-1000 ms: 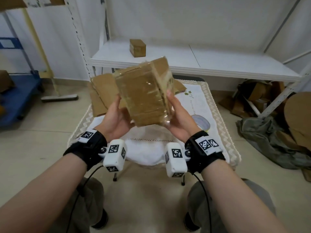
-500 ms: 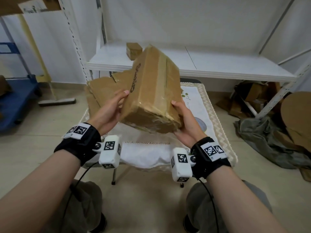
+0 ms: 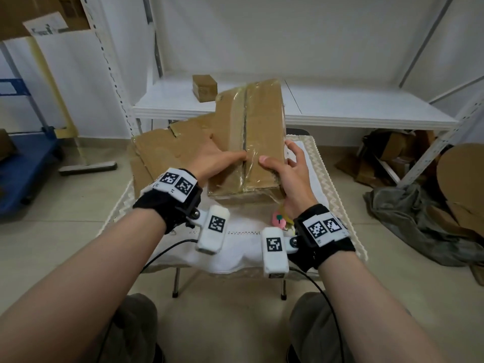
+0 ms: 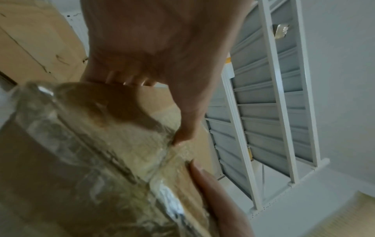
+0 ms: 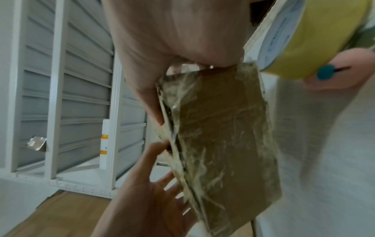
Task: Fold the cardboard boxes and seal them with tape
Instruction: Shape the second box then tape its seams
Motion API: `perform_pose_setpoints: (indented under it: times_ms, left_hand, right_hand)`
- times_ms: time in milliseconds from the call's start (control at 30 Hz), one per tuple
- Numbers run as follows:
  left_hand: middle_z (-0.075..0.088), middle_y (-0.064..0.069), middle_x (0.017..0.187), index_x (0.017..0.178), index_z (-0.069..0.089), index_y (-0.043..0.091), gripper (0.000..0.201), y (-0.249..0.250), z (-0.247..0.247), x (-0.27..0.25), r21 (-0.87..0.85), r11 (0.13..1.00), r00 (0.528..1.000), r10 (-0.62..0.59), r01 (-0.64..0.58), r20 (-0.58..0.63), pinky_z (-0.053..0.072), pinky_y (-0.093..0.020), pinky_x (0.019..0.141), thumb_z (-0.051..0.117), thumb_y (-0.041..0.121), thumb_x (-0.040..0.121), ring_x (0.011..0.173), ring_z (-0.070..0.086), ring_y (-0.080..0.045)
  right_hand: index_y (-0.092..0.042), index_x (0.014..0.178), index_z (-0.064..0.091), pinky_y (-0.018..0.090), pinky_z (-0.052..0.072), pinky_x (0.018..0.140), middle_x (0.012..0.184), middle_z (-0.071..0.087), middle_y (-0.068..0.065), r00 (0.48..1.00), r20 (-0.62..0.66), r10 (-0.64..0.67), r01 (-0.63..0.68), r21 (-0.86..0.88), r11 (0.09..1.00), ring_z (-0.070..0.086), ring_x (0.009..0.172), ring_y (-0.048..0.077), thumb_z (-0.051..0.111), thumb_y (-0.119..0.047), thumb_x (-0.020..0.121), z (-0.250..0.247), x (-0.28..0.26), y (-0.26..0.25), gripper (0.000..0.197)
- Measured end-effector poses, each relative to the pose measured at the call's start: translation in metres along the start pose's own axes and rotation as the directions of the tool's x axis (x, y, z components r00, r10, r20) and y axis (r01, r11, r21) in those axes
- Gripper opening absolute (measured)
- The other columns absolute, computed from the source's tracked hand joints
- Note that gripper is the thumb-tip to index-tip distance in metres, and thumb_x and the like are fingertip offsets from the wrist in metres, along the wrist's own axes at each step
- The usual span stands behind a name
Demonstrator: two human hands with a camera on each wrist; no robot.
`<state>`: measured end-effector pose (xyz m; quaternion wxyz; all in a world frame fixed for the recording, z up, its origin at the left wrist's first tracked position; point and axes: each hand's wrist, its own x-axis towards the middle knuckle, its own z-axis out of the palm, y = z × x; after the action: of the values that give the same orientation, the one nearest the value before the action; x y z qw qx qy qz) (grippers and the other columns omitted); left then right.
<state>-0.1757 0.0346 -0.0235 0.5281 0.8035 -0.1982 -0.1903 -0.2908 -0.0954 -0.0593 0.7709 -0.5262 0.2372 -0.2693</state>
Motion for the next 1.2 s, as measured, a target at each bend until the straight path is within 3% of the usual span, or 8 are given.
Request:
perform_pose_setpoints:
  times_ms: [100,233,367,567,733,967,1033,1200]
  left_hand:
    - [0.066,-0.001,0.111,0.122,0.05,0.023,0.066,0.01,0.009,0.008,0.004,0.999,0.999,0.032,-0.032,0.022,0.053,-0.035,0.094,0.088,0.038,0.071,0.099,0.065,-0.018]
    - [0.068,0.001,0.086,0.082,0.059,0.025,0.015,0.029,0.02,0.017,0.073,0.997,0.997,0.026,-0.032,0.078,0.052,-0.028,0.072,0.073,0.03,0.082,0.08,0.065,-0.016]
    - [0.056,0.002,0.062,0.07,0.051,0.018,0.013,0.041,0.021,0.03,-0.001,0.998,0.991,-0.06,0.06,0.119,0.038,-0.026,0.061,0.049,0.011,0.08,0.067,0.05,-0.021]
    - [0.067,-0.014,0.092,0.101,0.06,0.004,0.014,0.066,0.024,0.071,-0.319,0.942,0.993,-0.075,0.1,0.091,0.059,-0.032,0.063,0.051,-0.001,0.092,0.077,0.067,-0.026]
    - [0.068,-0.02,0.1,0.113,0.061,-0.003,0.024,0.079,0.058,0.094,-0.367,0.927,0.996,-0.065,0.082,0.058,0.062,-0.044,0.07,0.05,-0.006,0.091,0.085,0.069,-0.032]
    - [0.067,-0.018,0.109,0.097,0.057,0.007,0.013,0.063,0.088,0.122,-0.378,0.92,0.994,-0.087,0.106,0.068,0.059,-0.044,0.086,0.05,-0.003,0.094,0.09,0.069,-0.028]
    - [0.066,-0.019,0.114,0.106,0.058,0.004,0.018,0.059,0.093,0.132,-0.353,0.929,0.994,-0.104,0.113,0.043,0.055,-0.045,0.094,0.049,-0.004,0.093,0.1,0.067,-0.031]
    - [0.06,-0.01,0.096,0.099,0.058,0.009,0.016,0.06,0.104,0.139,-0.152,0.986,0.996,-0.058,0.068,0.071,0.05,-0.03,0.073,0.043,0.006,0.094,0.088,0.06,-0.024]
  right_hand:
    - [-0.038,0.14,0.046,0.047,0.06,0.089,0.105,0.071,0.002,0.999,-0.045,-0.016,0.013,-0.068,0.998,0.075,0.092,0.02,0.086,-0.011,0.073,-0.006,0.006,-0.006,0.083]
    - [-0.033,0.14,0.046,0.047,0.061,0.087,0.11,0.07,0.005,0.998,-0.065,0.0,-0.004,-0.053,0.999,0.075,0.091,0.021,0.084,-0.007,0.075,-0.013,0.016,-0.021,0.08]
    - [-0.023,0.136,0.049,0.036,0.061,0.074,0.104,0.073,0.006,0.99,-0.143,-0.008,0.005,-0.021,1.0,0.074,0.087,0.02,0.082,-0.007,0.078,-0.03,0.034,-0.039,0.068]
    - [-0.024,0.121,0.066,0.04,0.054,0.094,0.118,0.072,0.001,0.959,-0.283,-0.004,-0.022,-0.087,0.996,0.068,0.114,0.025,0.073,-0.053,0.067,-0.062,0.071,-0.051,0.061]
    - [-0.029,0.136,0.051,0.038,0.051,0.099,0.136,0.054,0.002,0.951,-0.284,-0.123,0.011,-0.365,0.931,0.058,0.119,0.018,0.083,-0.061,0.062,-0.078,0.087,-0.043,0.087]
    - [-0.028,0.14,0.044,0.046,0.042,0.111,0.143,0.04,0.009,0.93,-0.305,-0.205,-0.092,-0.734,0.673,0.041,0.132,0.027,0.087,-0.024,0.071,-0.082,0.123,-0.046,0.081]
    - [-0.026,0.13,0.057,0.044,0.049,0.104,0.134,0.054,0.005,0.919,-0.324,-0.225,-0.075,-0.704,0.706,0.054,0.122,0.025,0.082,-0.033,0.071,-0.083,0.133,-0.045,0.065]
    - [-0.024,0.128,0.068,0.035,0.045,0.105,0.131,0.065,0.004,0.887,-0.38,-0.261,-0.016,-0.591,0.807,0.055,0.124,0.025,0.054,-0.035,0.096,-0.093,0.148,-0.038,0.037]
